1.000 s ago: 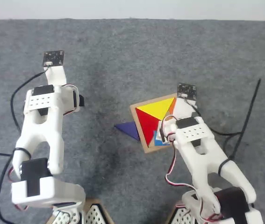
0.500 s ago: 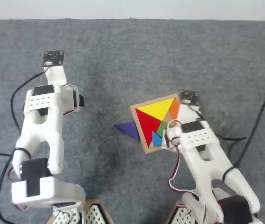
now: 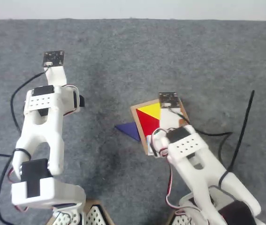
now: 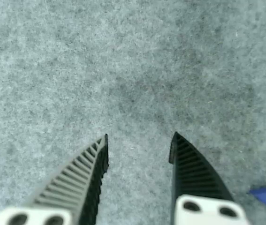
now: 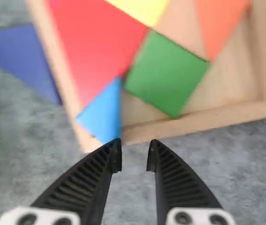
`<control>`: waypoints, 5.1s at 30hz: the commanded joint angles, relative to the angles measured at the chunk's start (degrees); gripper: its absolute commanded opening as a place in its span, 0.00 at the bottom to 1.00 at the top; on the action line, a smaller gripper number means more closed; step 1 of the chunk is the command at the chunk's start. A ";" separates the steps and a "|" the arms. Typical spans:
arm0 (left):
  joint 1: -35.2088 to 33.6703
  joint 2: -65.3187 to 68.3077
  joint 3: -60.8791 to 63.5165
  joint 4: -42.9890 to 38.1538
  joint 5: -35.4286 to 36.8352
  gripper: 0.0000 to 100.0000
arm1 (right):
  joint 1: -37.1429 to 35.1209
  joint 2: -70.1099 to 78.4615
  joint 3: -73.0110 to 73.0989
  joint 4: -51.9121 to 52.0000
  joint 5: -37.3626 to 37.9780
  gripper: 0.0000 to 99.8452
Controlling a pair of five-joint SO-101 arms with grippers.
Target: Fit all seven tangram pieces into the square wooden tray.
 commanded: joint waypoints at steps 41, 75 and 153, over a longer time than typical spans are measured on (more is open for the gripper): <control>49.14 8.70 -7.69 15.03 -21.89 0.19 | 52.88 -3.56 8.62 -14.90 25.76 0.10; 43.78 13.63 -17.10 10.29 -23.03 0.19 | 52.79 -2.07 8.18 -15.25 25.76 0.10; 43.08 13.10 -16.13 10.11 -24.09 0.19 | 49.98 -2.07 8.35 -14.81 25.85 0.10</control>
